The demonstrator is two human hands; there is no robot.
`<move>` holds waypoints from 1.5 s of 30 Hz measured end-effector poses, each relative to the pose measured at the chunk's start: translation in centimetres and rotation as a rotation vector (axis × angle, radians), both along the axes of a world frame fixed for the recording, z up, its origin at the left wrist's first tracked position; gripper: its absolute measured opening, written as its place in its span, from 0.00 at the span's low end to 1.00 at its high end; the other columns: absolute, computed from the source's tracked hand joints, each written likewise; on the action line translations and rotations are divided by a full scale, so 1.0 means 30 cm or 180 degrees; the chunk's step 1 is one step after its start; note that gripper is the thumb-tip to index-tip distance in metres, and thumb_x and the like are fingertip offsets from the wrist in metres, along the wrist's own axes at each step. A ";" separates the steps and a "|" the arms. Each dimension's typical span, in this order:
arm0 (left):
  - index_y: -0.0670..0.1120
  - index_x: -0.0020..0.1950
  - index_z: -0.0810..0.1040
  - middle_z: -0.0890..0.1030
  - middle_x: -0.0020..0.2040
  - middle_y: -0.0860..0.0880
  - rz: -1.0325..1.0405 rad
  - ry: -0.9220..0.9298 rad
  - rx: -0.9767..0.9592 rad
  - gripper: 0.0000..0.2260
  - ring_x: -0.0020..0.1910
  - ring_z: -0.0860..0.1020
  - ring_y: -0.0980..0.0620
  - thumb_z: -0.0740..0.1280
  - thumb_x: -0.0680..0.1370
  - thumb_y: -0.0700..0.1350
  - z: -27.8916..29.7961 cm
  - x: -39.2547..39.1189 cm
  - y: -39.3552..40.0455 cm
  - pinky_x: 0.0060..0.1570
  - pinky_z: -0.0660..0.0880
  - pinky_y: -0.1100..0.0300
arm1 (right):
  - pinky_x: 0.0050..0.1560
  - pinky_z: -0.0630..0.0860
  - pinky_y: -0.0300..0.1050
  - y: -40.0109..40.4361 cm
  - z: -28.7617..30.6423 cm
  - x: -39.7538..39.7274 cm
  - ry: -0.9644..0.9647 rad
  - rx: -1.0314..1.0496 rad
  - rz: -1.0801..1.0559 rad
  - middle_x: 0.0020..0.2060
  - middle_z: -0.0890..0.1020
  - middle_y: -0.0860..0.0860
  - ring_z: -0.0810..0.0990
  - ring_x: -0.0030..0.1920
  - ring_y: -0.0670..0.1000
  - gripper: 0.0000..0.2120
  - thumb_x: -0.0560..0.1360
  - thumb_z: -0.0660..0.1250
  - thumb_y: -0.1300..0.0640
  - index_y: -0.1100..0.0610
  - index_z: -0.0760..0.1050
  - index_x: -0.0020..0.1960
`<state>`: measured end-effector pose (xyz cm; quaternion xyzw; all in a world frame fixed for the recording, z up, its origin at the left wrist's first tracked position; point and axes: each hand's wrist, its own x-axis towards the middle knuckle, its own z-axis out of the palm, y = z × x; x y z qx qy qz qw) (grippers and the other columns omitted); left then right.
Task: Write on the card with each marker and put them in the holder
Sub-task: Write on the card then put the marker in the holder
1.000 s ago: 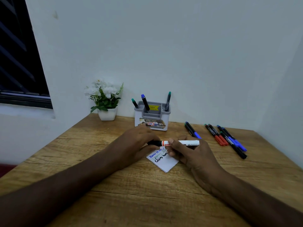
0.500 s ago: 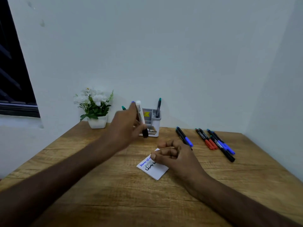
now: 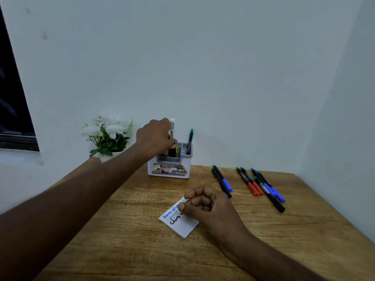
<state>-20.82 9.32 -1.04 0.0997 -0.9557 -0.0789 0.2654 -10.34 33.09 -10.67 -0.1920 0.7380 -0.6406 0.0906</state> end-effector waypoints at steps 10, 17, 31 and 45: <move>0.54 0.70 0.74 0.79 0.67 0.52 -0.0463 0.1041 -0.0217 0.21 0.56 0.82 0.48 0.67 0.81 0.62 0.054 0.194 0.034 0.52 0.78 0.47 | 0.61 0.83 0.63 0.001 -0.012 -0.009 0.0029 -0.0063 0.0084 0.45 0.89 0.59 0.90 0.50 0.53 0.13 0.73 0.82 0.52 0.55 0.84 0.53; 0.66 0.61 0.73 0.80 0.48 0.71 -0.1608 0.0199 -0.0269 0.13 0.42 0.80 0.69 0.66 0.77 0.61 -0.232 0.474 0.096 0.37 0.76 0.62 | 0.62 0.82 0.62 0.000 -0.023 -0.012 0.0064 -0.0163 0.0087 0.45 0.89 0.62 0.90 0.50 0.59 0.11 0.75 0.81 0.55 0.58 0.84 0.53; 0.66 0.69 0.71 0.73 0.65 0.69 -0.2422 -0.0691 0.0038 0.20 0.64 0.72 0.64 0.64 0.79 0.69 -0.331 0.438 0.037 0.60 0.76 0.57 | 0.48 0.71 0.43 0.176 0.033 -0.168 0.2337 0.2589 -0.1117 0.48 0.77 0.48 0.78 0.49 0.49 0.12 0.79 0.74 0.50 0.49 0.84 0.61; 0.60 0.71 0.73 0.75 0.66 0.68 -0.2579 -0.0498 0.0422 0.21 0.65 0.76 0.65 0.73 0.79 0.53 -0.309 0.480 0.088 0.61 0.74 0.68 | 0.51 0.80 0.45 0.185 0.062 -0.139 0.1971 0.2822 -0.1054 0.45 0.84 0.48 0.82 0.48 0.47 0.04 0.79 0.73 0.57 0.52 0.80 0.52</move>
